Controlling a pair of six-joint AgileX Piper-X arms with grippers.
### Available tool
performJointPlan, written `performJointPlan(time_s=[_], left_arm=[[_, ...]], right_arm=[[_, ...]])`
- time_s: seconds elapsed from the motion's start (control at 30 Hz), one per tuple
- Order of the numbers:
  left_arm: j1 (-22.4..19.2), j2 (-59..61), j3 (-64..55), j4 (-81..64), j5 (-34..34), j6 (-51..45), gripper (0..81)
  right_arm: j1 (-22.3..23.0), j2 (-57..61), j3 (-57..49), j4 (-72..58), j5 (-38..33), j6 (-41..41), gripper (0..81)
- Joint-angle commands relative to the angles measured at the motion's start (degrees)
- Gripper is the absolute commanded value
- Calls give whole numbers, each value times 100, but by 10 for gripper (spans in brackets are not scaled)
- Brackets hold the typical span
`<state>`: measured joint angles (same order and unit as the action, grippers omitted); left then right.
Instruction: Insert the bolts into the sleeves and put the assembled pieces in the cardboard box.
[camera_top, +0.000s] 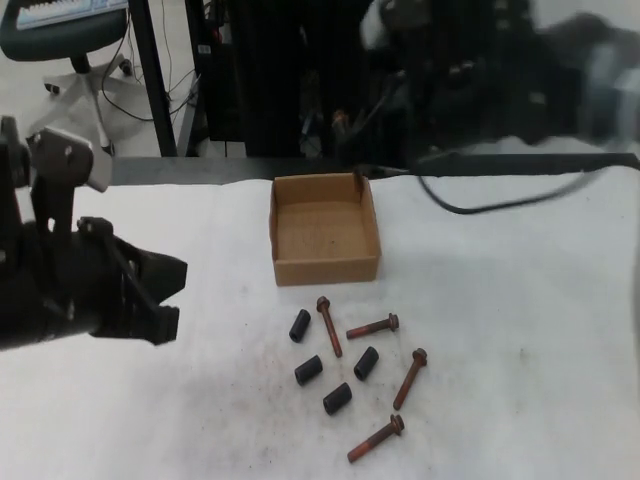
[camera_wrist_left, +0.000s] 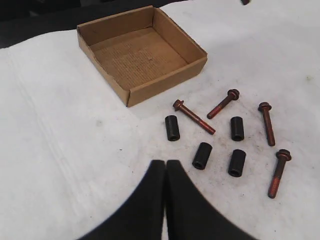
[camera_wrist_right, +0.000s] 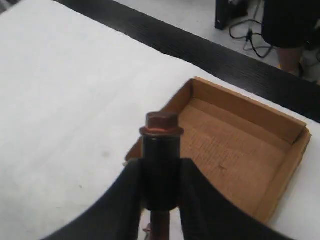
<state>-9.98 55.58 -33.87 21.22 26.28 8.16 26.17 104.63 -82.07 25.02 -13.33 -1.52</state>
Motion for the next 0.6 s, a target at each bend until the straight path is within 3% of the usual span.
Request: performJointPlan(time_s=[0.0,0.2,0.57], left_arm=[[-43,-126,-3,94,-94,41,3],[-40,-346,13,258,-46,-113,3],[-40,-456,36,258,-46,-113,3]], right_arm=[[-9,426,-425,314,148,-66,8],[-9,1498,-1392,749,328,-66,8],[-9,1869,-1684,471,471,-66,6]])
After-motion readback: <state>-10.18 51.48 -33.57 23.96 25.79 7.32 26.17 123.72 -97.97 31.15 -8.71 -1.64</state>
